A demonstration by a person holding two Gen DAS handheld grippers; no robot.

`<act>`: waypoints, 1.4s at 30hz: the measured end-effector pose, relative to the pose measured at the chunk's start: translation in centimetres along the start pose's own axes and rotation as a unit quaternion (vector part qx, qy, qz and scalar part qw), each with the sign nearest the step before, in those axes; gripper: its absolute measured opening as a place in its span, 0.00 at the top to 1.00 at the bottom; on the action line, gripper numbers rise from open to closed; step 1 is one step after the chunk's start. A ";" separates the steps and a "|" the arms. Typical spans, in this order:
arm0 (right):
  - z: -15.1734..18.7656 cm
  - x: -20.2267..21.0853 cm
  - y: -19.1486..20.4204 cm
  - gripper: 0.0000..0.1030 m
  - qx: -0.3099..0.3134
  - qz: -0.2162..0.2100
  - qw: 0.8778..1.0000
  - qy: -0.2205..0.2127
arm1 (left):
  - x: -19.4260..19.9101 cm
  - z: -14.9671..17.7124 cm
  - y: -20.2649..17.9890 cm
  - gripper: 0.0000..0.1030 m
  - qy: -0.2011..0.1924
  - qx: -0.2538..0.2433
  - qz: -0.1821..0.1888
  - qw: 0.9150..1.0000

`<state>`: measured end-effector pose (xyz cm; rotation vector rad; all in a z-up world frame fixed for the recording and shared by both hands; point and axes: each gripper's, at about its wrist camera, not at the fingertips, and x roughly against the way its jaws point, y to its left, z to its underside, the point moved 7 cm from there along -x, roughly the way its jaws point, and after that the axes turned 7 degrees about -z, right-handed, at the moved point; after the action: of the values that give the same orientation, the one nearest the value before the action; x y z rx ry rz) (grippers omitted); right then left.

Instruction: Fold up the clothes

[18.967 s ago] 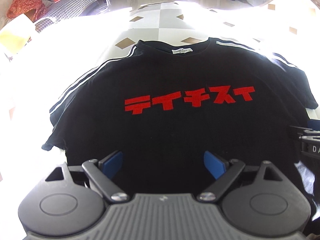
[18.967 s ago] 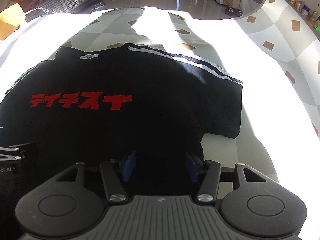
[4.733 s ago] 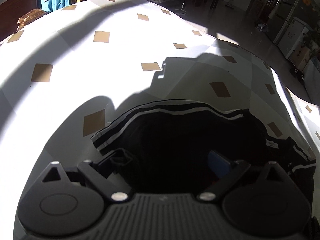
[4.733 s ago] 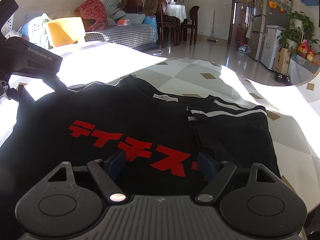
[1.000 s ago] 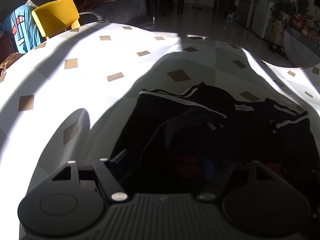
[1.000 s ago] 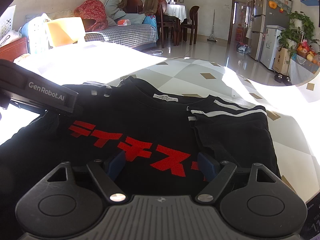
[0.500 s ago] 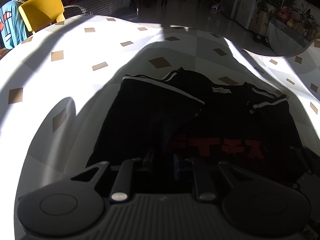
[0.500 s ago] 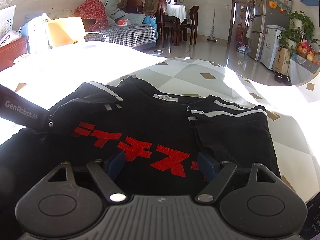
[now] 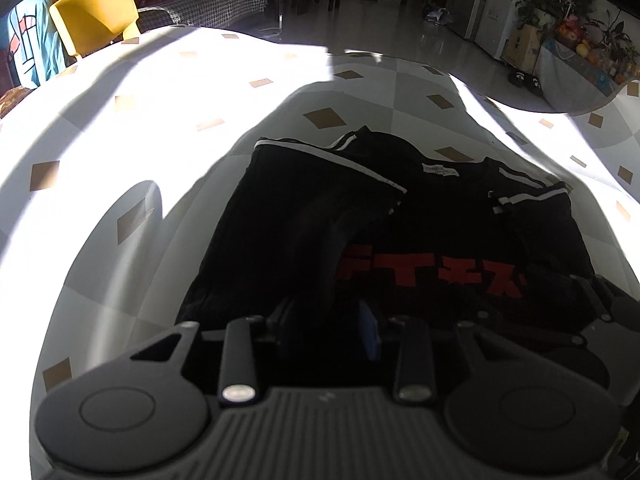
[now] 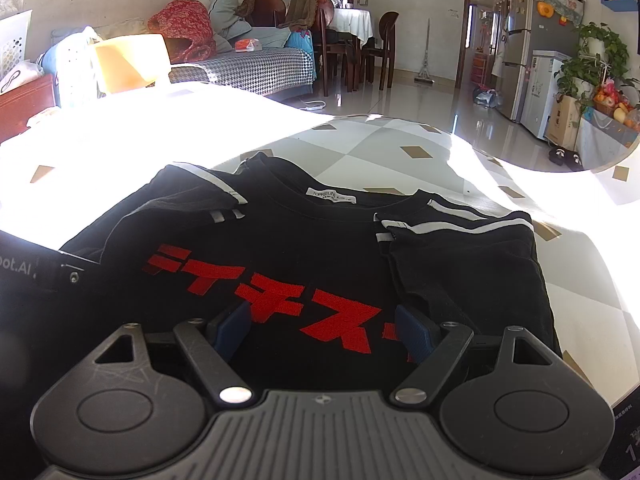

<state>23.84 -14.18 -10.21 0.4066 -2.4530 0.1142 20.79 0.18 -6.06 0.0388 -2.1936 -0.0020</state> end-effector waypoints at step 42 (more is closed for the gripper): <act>0.0 0.0 0.0 0.24 0.000 0.000 1.000 0.000 | 2.8 6.1 -0.1 0.50 0.027 -0.024 0.006 0.999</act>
<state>23.84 -14.15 -10.21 0.4060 -2.4531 0.1141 14.20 -0.10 -7.40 -0.0010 -2.1379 -0.0466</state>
